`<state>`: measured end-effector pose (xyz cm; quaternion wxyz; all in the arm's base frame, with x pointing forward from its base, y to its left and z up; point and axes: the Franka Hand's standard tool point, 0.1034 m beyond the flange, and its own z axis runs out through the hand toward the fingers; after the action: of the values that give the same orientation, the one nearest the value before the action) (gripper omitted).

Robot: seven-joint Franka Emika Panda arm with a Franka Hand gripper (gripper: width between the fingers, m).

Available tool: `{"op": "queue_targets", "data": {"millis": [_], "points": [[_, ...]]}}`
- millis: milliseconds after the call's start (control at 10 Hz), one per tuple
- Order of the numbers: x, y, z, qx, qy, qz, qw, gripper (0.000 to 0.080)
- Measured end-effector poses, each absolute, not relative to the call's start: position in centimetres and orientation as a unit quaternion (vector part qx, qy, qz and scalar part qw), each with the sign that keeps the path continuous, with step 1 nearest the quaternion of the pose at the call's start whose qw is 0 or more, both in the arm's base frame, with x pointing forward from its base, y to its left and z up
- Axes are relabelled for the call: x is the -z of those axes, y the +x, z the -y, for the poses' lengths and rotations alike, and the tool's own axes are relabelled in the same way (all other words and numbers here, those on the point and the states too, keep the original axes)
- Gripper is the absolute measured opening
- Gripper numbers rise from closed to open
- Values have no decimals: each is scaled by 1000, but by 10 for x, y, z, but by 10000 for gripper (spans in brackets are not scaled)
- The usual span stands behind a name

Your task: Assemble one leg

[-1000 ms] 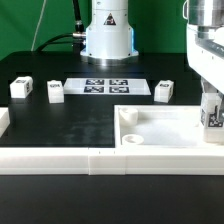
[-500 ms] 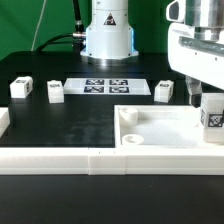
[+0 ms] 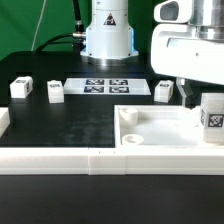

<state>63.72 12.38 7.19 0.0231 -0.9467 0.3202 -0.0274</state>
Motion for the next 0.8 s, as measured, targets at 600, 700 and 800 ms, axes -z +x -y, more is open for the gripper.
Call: {"op": "queue_targets", "data": {"millis": [600,700,800], "points": [[-72,639,-119,35,-997,-67,1,649],[-72,638,-119,35,-997,-66,1,527],[-72,638,-119,35,-997,-67,1,390]]}}
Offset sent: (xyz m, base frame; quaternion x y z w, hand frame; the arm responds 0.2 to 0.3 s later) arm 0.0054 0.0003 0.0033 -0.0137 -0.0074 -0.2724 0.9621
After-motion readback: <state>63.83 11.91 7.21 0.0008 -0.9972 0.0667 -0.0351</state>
